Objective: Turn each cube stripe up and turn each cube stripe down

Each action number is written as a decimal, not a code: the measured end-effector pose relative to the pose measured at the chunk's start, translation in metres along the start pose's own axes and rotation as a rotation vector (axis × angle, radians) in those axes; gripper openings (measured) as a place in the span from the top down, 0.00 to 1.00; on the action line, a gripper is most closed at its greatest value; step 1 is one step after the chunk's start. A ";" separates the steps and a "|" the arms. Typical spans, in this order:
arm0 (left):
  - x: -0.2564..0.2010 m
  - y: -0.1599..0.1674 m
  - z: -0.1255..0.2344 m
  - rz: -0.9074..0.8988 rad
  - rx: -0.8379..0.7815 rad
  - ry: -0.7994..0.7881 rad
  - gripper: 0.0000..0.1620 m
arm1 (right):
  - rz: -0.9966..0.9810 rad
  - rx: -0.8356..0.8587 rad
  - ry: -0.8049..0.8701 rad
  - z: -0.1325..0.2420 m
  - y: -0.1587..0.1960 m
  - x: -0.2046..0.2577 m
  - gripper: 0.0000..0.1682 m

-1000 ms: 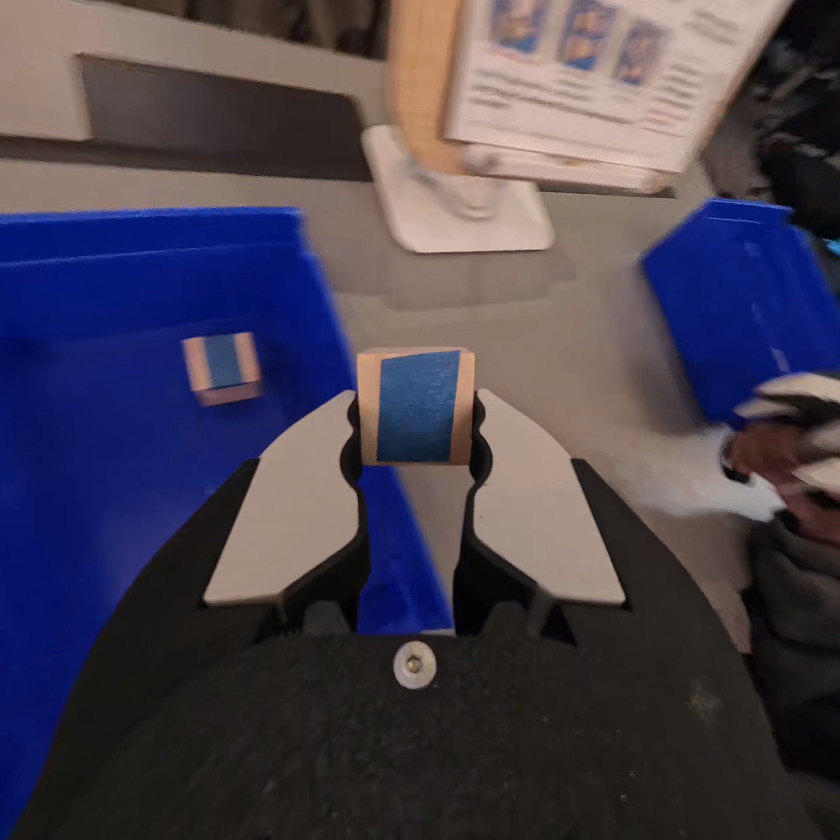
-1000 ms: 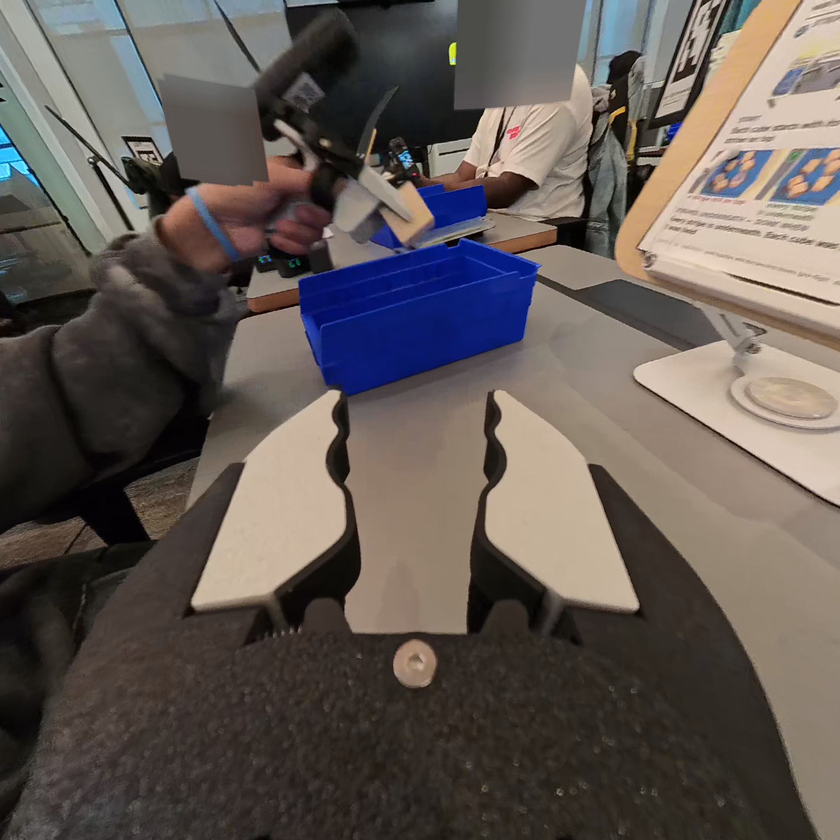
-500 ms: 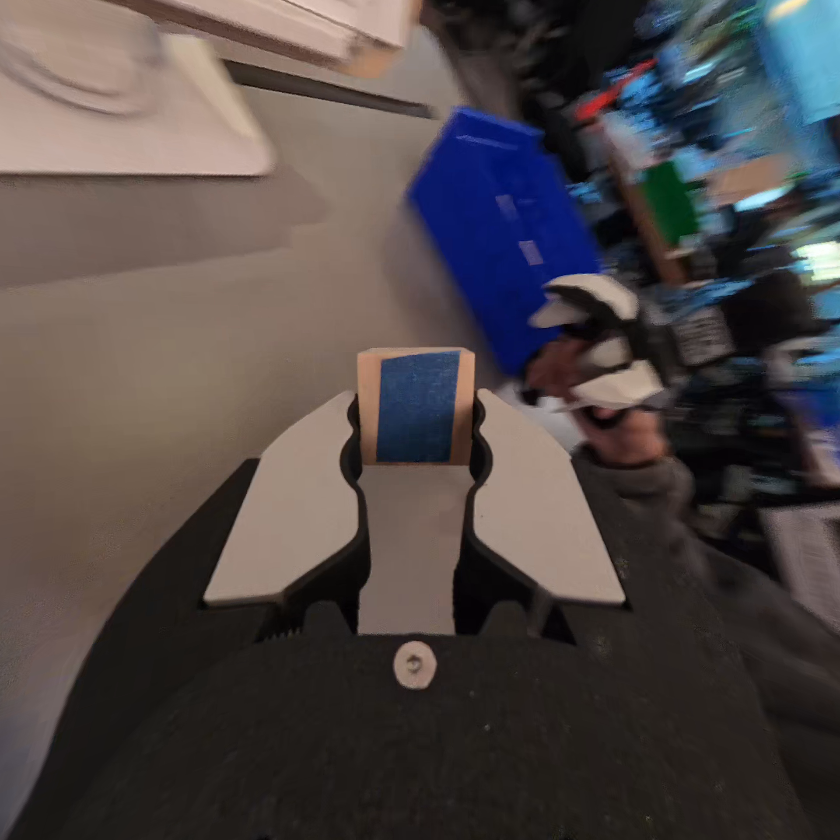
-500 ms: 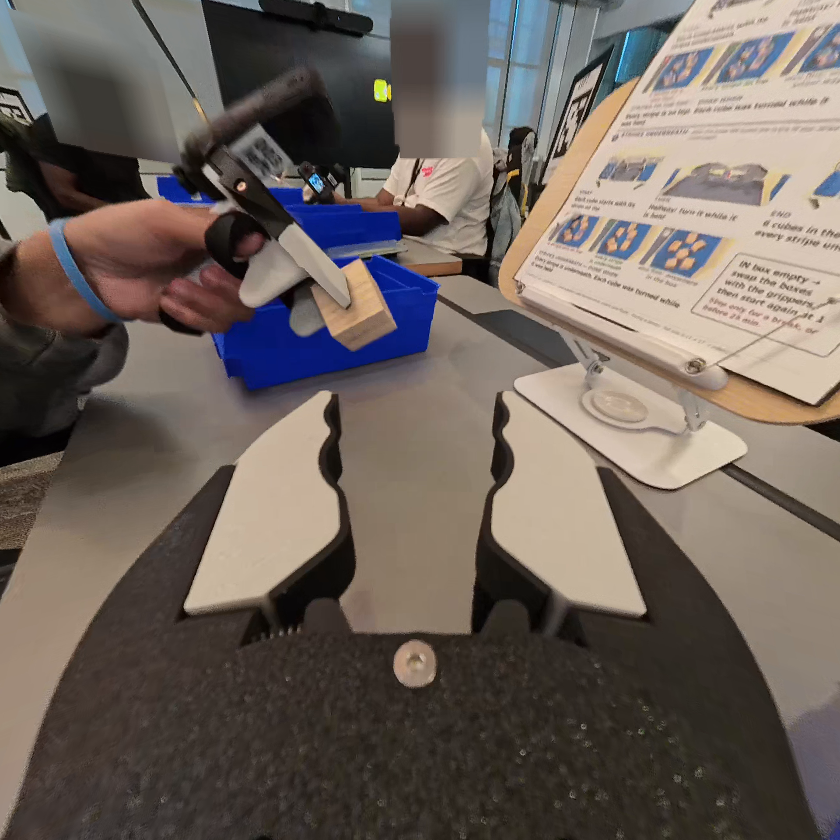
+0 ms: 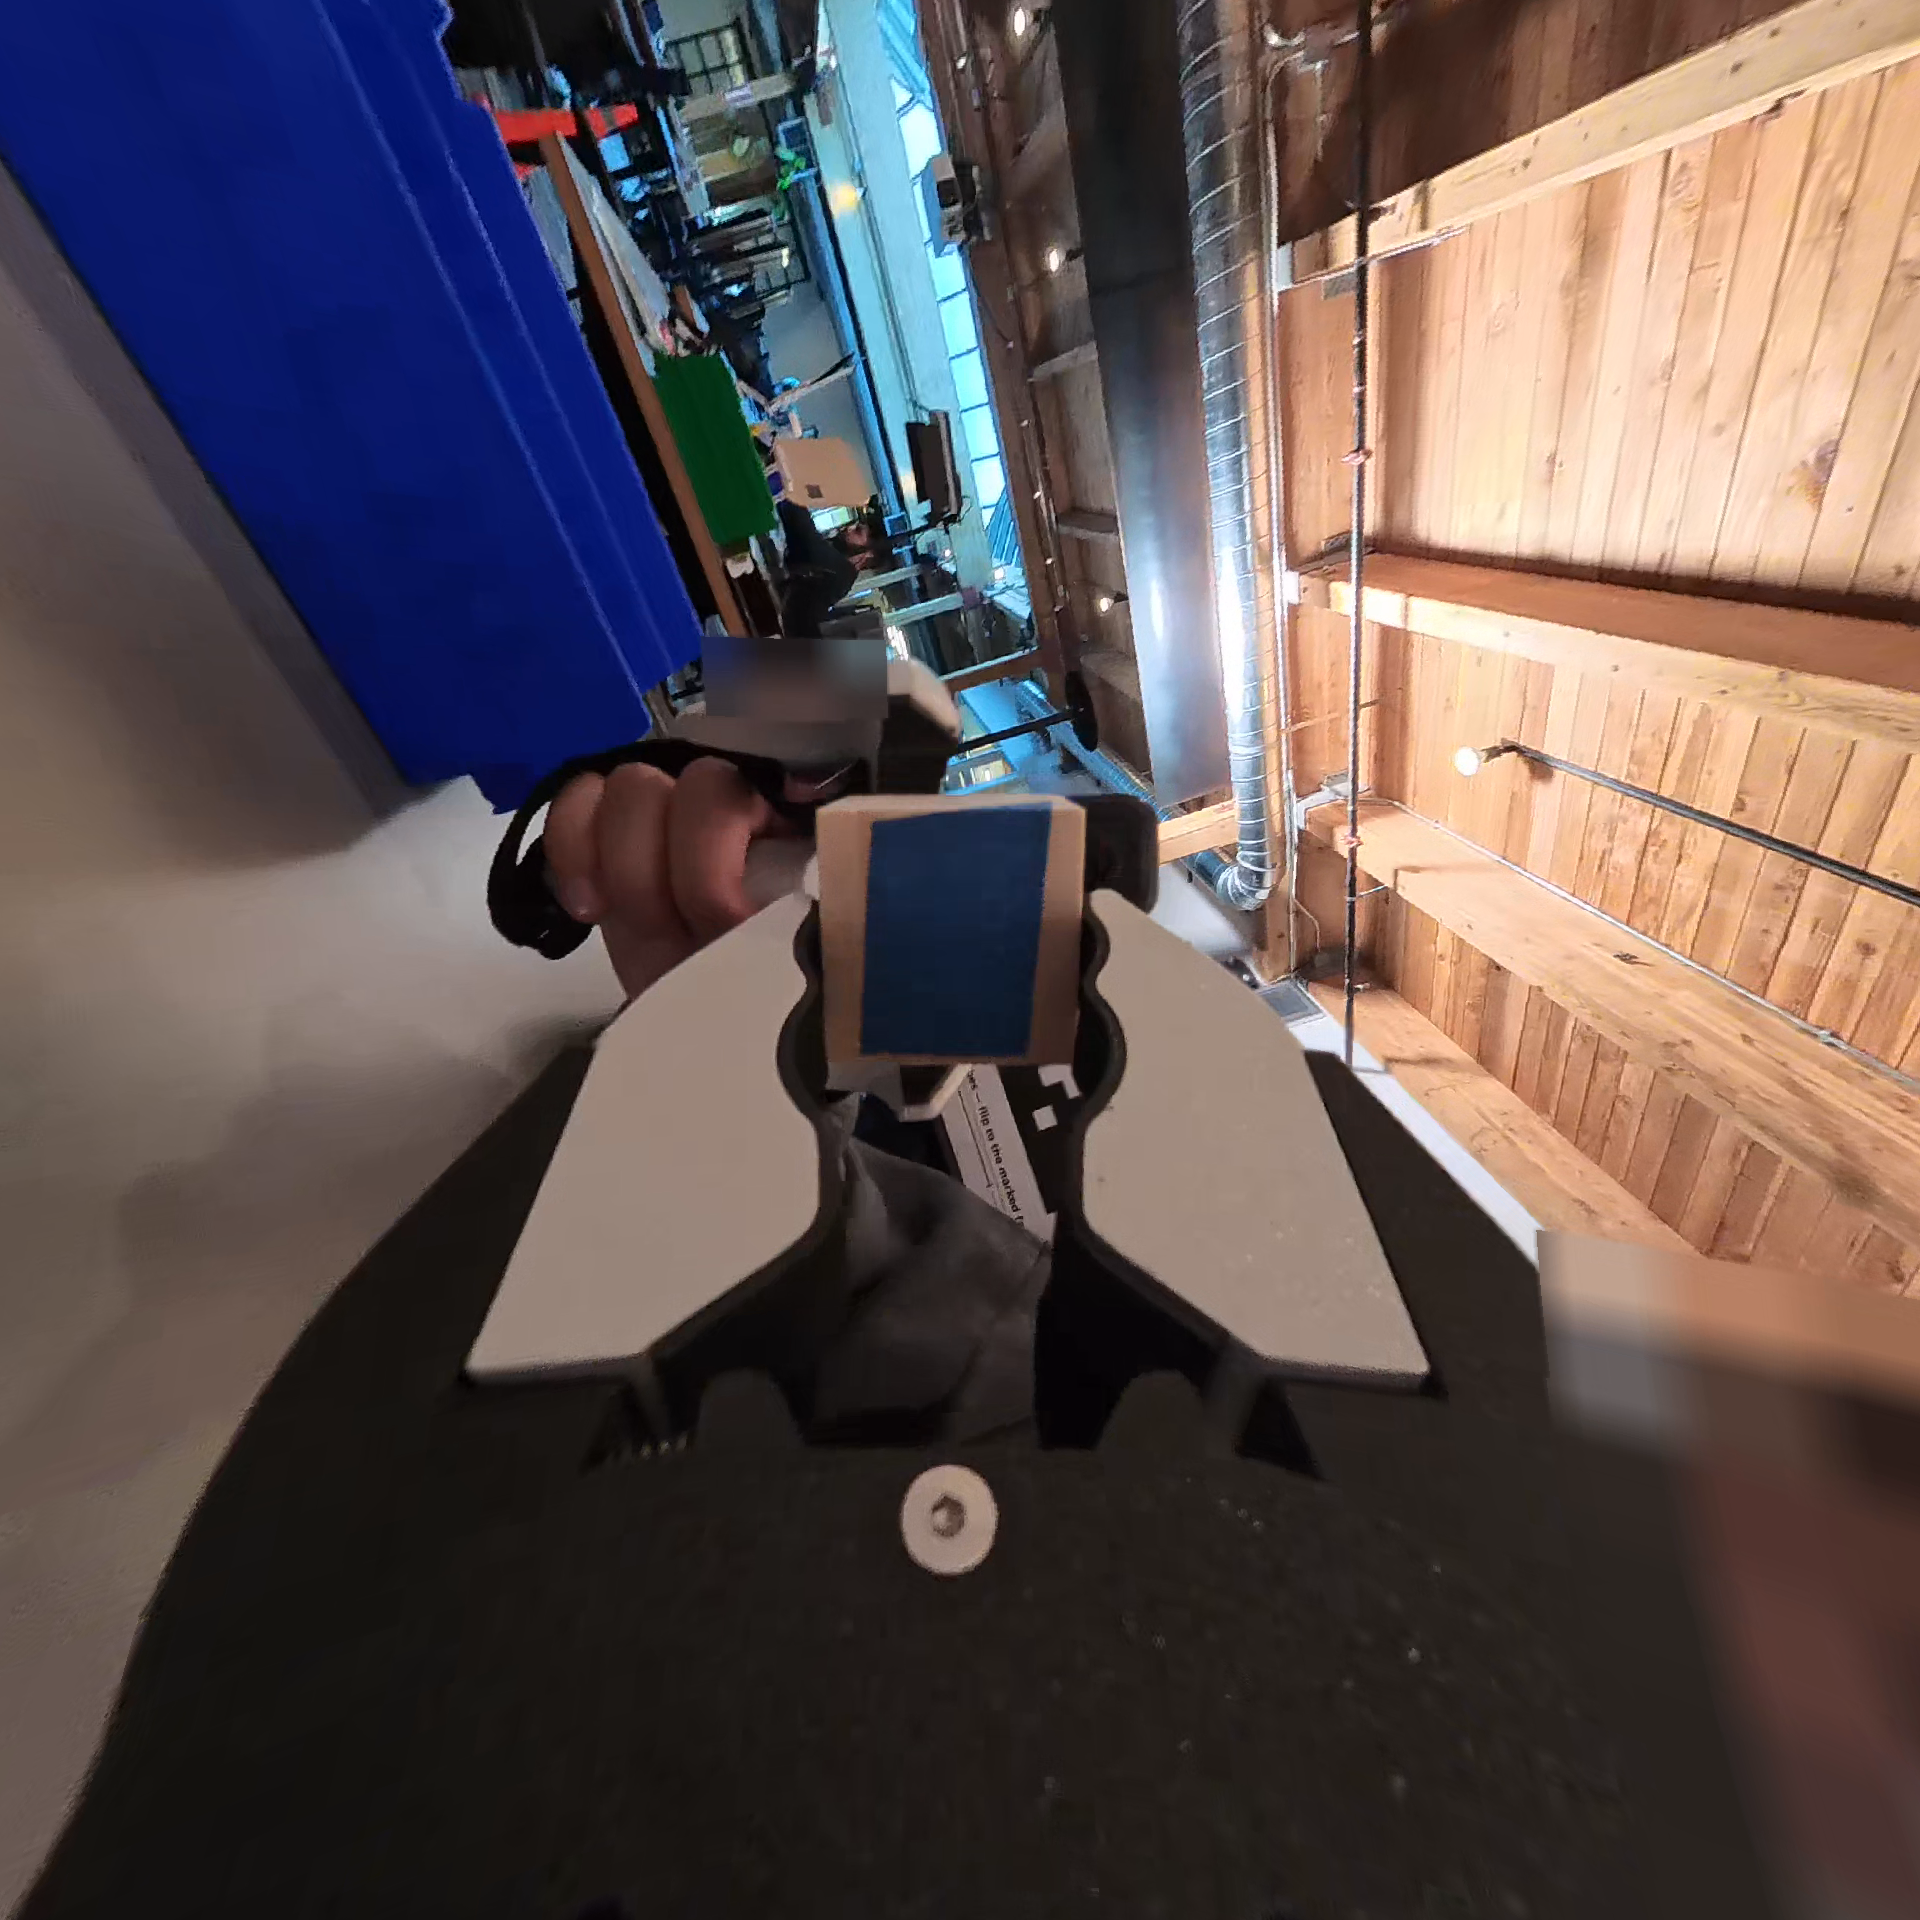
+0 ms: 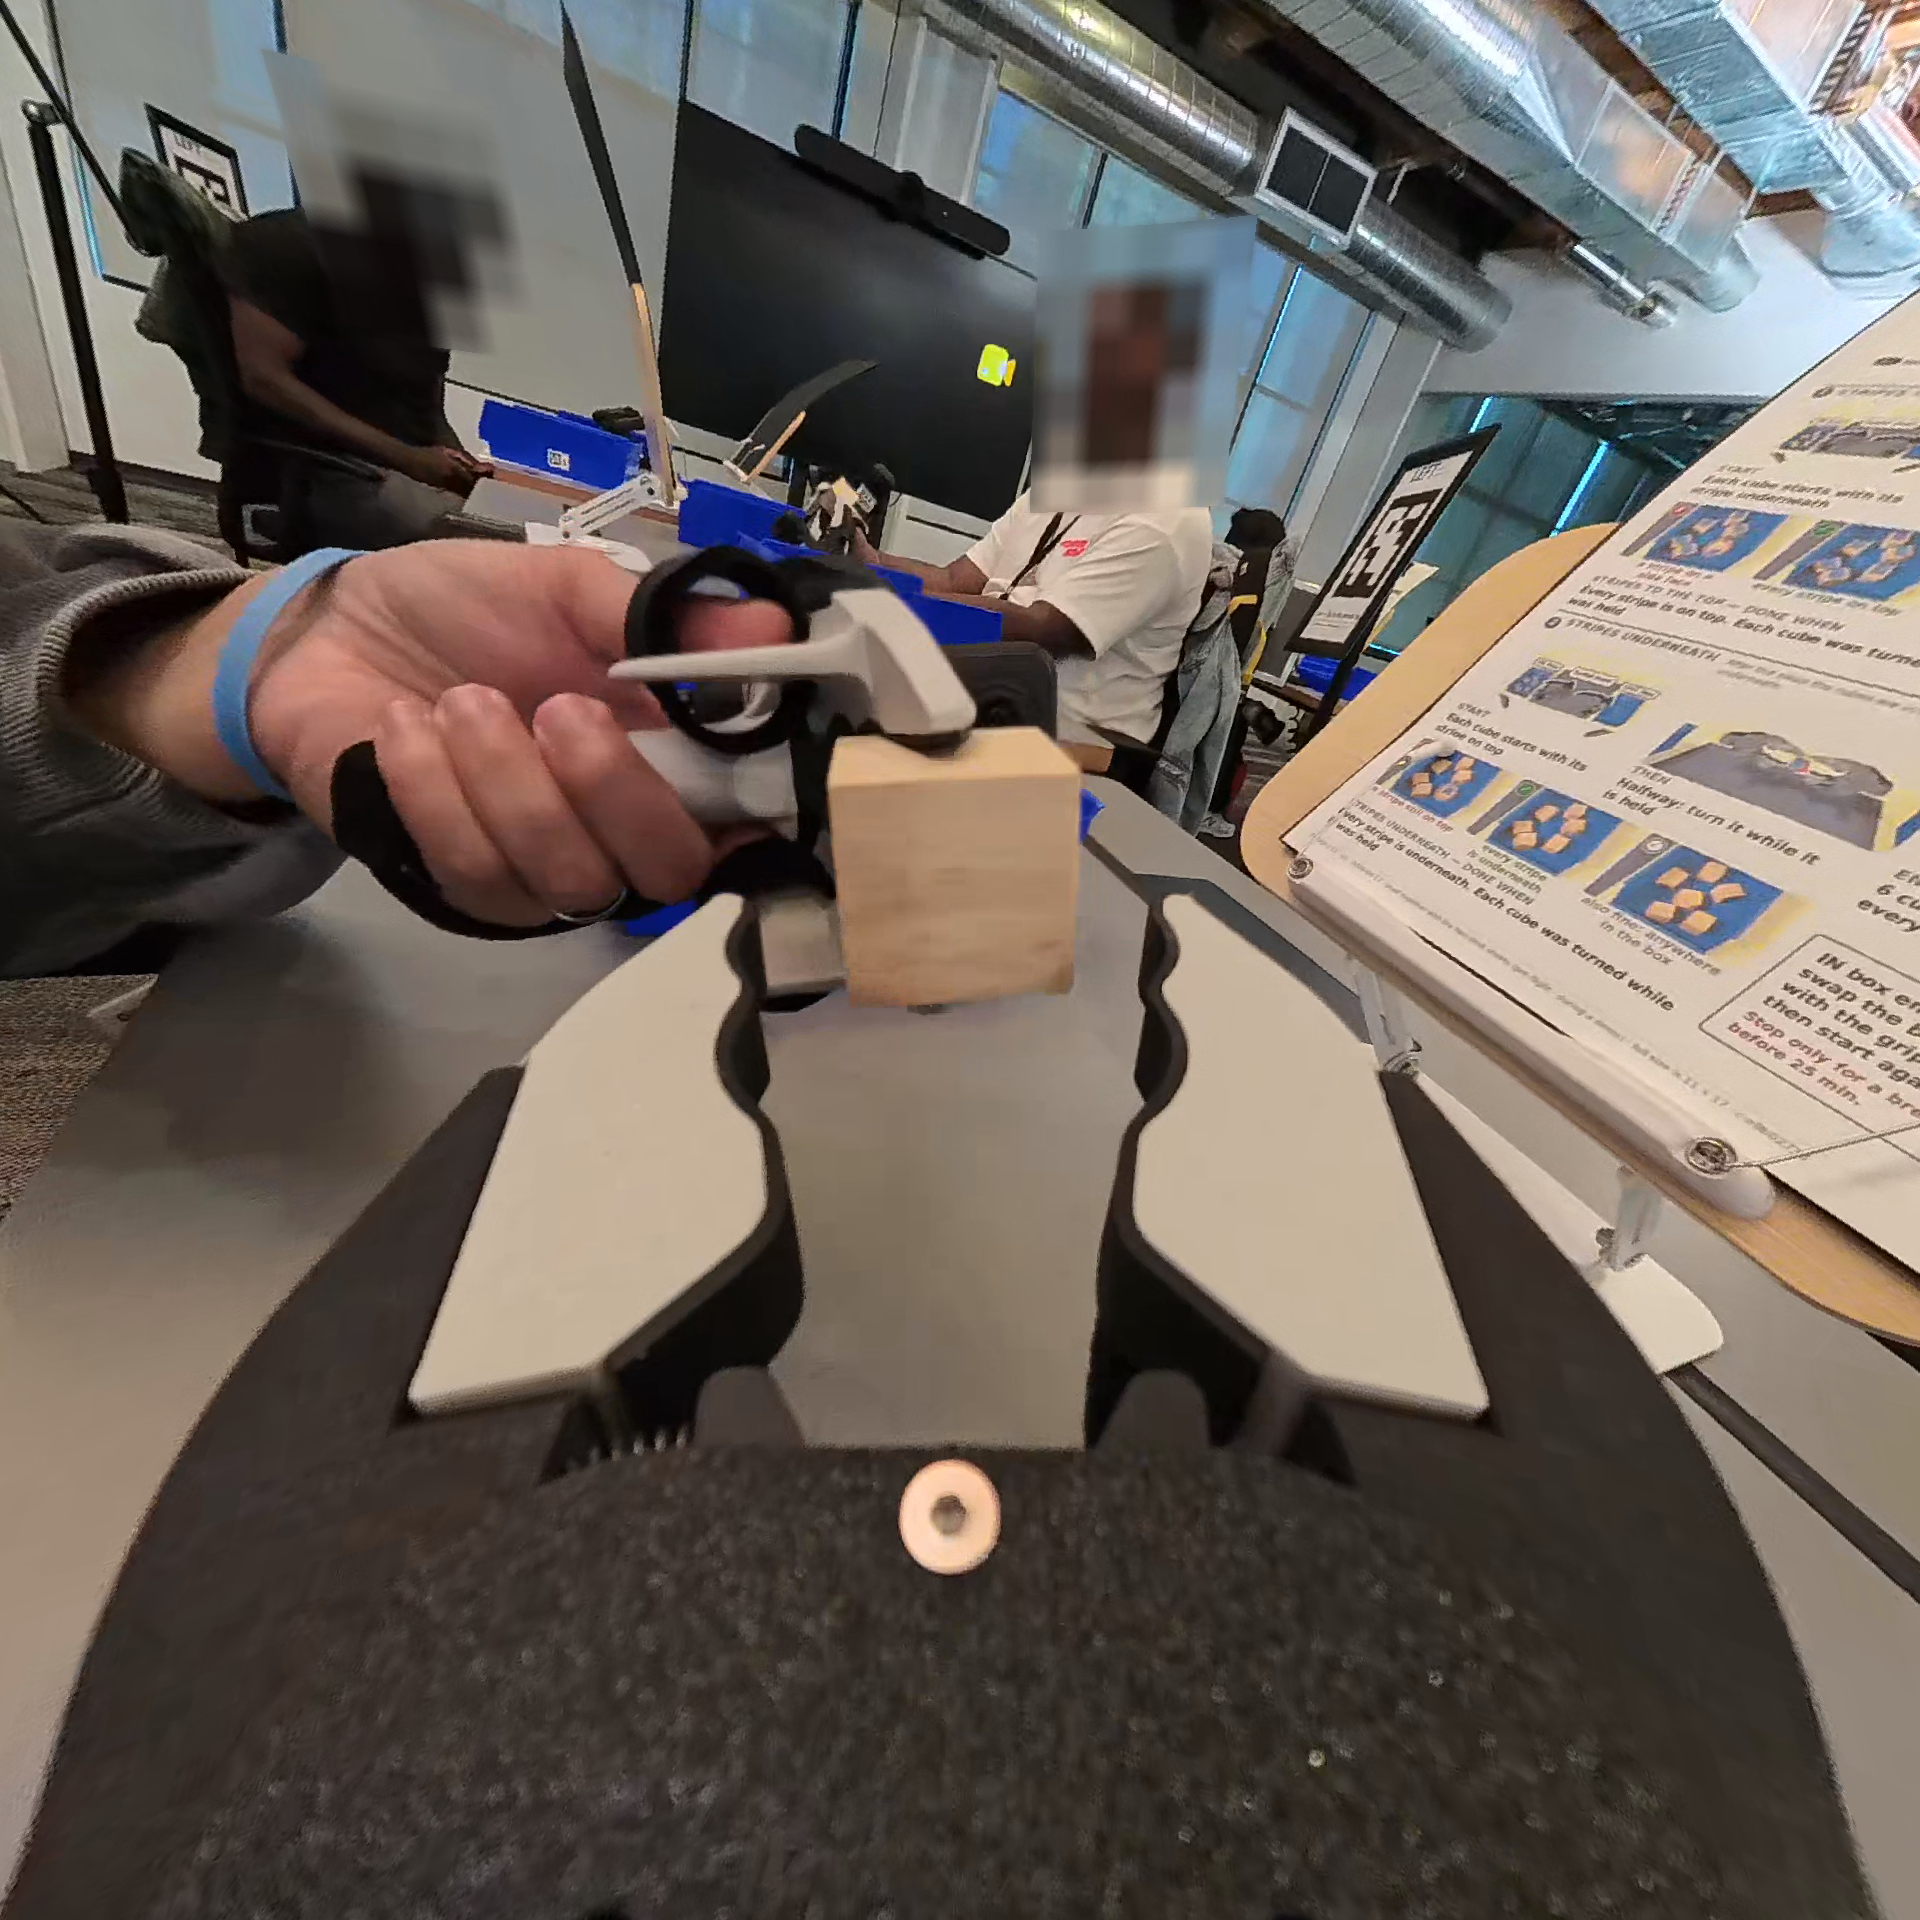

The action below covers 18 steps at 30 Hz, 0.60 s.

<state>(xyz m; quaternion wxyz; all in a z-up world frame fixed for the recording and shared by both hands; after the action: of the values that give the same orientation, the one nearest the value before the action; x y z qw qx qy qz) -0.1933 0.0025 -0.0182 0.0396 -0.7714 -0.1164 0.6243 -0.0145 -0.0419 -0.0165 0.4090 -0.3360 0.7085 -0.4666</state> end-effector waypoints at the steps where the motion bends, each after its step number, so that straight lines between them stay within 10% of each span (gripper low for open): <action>1: 0.002 0.001 -0.001 0.006 0.001 -0.004 0.73 | -0.004 0.004 -0.004 0.000 0.000 0.000 0.59; 18: -0.001 0.002 0.002 -0.158 0.054 -0.168 0.67 | 0.035 0.087 0.025 0.008 -0.014 -0.004 0.73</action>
<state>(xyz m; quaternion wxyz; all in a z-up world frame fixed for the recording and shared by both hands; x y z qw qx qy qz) -0.1957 0.0003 -0.0180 0.0996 -0.7034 -0.1630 0.6846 -0.0036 -0.0460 -0.0042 0.4223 -0.2997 0.6984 -0.4941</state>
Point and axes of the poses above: each gripper's, where its closed fingertips meet, z back along the fingers, y out of its underside, x = y × z across the jaws, the point moved 10 cm from there along z, back along the fingers, and after that the axes turned 10 degrees about -x, right-handed, at the moved point
